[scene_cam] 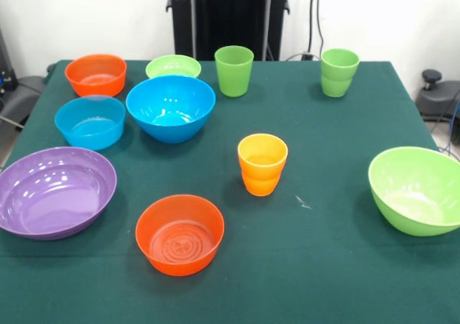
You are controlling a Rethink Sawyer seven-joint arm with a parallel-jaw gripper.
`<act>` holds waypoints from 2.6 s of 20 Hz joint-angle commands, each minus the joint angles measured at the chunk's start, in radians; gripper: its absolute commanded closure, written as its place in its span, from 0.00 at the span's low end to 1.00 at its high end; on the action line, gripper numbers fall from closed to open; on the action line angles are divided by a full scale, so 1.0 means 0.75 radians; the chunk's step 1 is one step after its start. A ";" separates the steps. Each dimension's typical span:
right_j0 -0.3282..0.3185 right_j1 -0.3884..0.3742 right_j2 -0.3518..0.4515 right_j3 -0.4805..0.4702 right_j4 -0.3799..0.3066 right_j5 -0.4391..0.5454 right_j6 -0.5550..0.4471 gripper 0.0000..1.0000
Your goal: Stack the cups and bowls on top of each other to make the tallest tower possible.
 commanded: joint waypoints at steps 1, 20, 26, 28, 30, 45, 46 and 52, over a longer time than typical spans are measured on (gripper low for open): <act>-0.046 -0.062 0.044 0.073 -0.077 -0.119 -0.279 0.00; -0.095 -0.042 0.082 0.140 -0.118 -0.192 -0.274 0.00; -0.116 -0.029 0.075 0.213 -0.127 -0.305 -0.247 0.00; -0.118 -0.024 0.071 0.231 -0.133 -0.340 -0.241 0.00; -0.122 -0.019 0.067 0.254 -0.138 -0.380 -0.235 0.00; -0.127 0.058 0.016 0.357 -0.217 -0.619 -0.190 0.00; -0.126 0.065 0.012 0.363 -0.226 -0.633 -0.187 0.00; -0.127 0.126 -0.007 0.394 -0.287 -0.738 -0.166 0.00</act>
